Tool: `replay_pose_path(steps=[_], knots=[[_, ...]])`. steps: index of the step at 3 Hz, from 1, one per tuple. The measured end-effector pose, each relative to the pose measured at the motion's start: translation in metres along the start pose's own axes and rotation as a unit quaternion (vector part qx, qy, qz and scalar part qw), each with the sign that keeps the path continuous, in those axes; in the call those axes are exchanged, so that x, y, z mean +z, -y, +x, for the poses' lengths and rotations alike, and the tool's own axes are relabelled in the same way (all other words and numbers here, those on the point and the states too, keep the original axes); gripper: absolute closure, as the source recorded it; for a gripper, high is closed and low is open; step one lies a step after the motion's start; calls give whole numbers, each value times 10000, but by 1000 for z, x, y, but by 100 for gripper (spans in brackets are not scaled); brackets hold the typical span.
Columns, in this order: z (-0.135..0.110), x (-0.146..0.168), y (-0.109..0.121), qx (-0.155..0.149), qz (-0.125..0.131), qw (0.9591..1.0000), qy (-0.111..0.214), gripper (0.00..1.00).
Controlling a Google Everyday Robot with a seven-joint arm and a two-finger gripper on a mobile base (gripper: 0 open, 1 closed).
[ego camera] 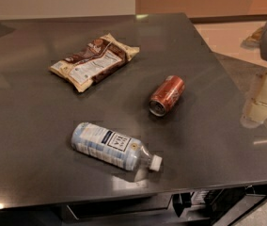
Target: Place coke can upright
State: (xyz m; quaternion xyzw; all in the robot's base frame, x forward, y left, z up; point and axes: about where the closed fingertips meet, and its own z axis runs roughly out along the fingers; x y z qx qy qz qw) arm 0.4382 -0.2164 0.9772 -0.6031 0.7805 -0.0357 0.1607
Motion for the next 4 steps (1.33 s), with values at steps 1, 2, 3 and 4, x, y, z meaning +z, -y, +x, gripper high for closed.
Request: replay_pose_path(steps=[1,2,3,4], knots=[[0,0,0,0,1,10000,0,0],[-6,1,3,-124,-32,9999,108,0],[-25,13,7,-447,-131,9980,424,0],[-55,36,8,-987,-236,9918,776,0]])
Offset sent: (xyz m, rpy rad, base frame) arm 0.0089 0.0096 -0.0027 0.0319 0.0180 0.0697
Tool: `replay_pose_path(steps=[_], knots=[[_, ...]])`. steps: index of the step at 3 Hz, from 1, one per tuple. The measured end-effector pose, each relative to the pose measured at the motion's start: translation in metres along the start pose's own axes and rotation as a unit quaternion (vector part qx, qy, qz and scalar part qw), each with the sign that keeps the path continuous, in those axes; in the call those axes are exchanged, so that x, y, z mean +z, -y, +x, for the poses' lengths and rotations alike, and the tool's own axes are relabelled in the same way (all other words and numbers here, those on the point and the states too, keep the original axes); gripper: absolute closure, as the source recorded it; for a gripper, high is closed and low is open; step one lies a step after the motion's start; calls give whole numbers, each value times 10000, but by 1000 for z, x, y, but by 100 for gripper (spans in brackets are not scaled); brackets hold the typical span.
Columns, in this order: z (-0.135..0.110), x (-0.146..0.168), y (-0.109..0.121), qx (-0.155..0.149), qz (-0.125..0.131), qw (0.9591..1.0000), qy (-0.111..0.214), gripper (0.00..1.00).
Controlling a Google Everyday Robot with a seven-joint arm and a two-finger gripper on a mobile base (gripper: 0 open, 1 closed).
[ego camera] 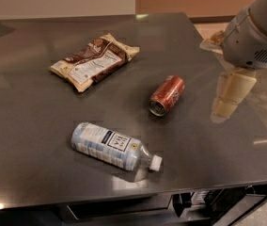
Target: Place coke can upright
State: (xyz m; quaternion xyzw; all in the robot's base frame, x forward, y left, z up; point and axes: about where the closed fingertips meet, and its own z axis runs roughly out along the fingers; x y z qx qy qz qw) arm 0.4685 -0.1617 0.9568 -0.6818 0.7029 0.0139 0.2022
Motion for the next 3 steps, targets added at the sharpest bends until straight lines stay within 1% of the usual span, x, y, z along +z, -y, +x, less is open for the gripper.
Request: replay_pose_path(steps=[1,2,3], knots=[[-26,29,9,-634,-102,9974,315,0],[-46,61,14,-1438,-369,9878,460,0],[-56,90,13,-2295,-789,9691,449,0]])
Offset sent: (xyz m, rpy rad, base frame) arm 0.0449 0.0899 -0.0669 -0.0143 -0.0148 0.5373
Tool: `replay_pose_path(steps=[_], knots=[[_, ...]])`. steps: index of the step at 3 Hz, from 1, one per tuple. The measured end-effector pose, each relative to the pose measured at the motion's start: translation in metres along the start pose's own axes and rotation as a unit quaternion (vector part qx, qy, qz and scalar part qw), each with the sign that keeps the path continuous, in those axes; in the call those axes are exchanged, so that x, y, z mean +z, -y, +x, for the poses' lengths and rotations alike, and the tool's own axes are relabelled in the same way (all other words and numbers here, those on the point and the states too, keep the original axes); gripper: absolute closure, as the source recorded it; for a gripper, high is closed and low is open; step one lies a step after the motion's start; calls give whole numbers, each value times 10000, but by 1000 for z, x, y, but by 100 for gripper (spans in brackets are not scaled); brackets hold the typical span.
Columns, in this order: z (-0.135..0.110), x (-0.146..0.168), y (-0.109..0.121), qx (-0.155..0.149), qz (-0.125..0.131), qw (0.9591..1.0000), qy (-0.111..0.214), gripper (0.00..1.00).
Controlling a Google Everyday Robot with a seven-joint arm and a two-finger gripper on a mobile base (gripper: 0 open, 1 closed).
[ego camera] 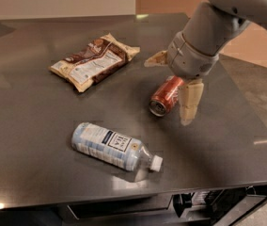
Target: Place coke can upright
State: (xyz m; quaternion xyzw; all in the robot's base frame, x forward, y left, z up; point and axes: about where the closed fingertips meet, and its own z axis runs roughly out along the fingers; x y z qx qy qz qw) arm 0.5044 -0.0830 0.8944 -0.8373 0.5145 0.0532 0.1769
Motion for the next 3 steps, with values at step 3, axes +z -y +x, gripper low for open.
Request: replay_pose_path(steps=[3], knots=[[18,47,9,-1443,-964,9839,-439,0]])
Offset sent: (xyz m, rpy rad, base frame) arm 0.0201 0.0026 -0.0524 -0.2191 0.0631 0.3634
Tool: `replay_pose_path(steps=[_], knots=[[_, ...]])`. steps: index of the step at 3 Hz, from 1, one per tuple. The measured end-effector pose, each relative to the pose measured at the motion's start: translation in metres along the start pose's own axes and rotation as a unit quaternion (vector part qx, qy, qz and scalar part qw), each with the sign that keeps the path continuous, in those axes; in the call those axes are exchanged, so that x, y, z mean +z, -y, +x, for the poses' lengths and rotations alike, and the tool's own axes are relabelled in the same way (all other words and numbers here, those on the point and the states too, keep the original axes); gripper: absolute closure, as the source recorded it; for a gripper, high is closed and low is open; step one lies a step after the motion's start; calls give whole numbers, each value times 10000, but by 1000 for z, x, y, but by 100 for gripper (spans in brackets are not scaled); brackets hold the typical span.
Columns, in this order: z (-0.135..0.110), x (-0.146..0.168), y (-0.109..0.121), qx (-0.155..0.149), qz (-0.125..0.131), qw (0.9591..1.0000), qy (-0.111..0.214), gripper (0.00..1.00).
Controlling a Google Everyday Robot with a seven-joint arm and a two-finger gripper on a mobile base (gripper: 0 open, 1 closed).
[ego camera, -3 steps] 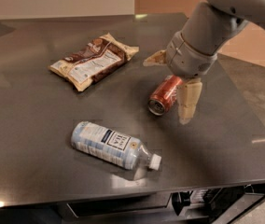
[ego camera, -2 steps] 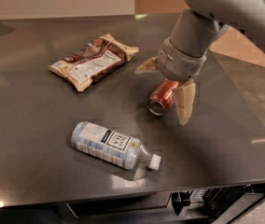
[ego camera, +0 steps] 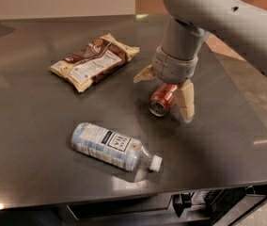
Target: Place coke can upright
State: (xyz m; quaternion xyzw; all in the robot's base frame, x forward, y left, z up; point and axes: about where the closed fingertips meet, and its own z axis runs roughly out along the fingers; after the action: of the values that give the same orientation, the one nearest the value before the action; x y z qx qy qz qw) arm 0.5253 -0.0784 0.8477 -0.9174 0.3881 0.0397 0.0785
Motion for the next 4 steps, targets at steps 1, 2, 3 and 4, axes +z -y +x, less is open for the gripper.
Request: replay_pose_path(steps=[1,2,3,4], knots=[[12,8,2,-146,-140,9996,-191,0],[17,8,2,-270,-212,9990,-284,18],[22,7,0,-283,-251,9988,-325,41],[25,3,0,-141,-264,9994,-192,64]])
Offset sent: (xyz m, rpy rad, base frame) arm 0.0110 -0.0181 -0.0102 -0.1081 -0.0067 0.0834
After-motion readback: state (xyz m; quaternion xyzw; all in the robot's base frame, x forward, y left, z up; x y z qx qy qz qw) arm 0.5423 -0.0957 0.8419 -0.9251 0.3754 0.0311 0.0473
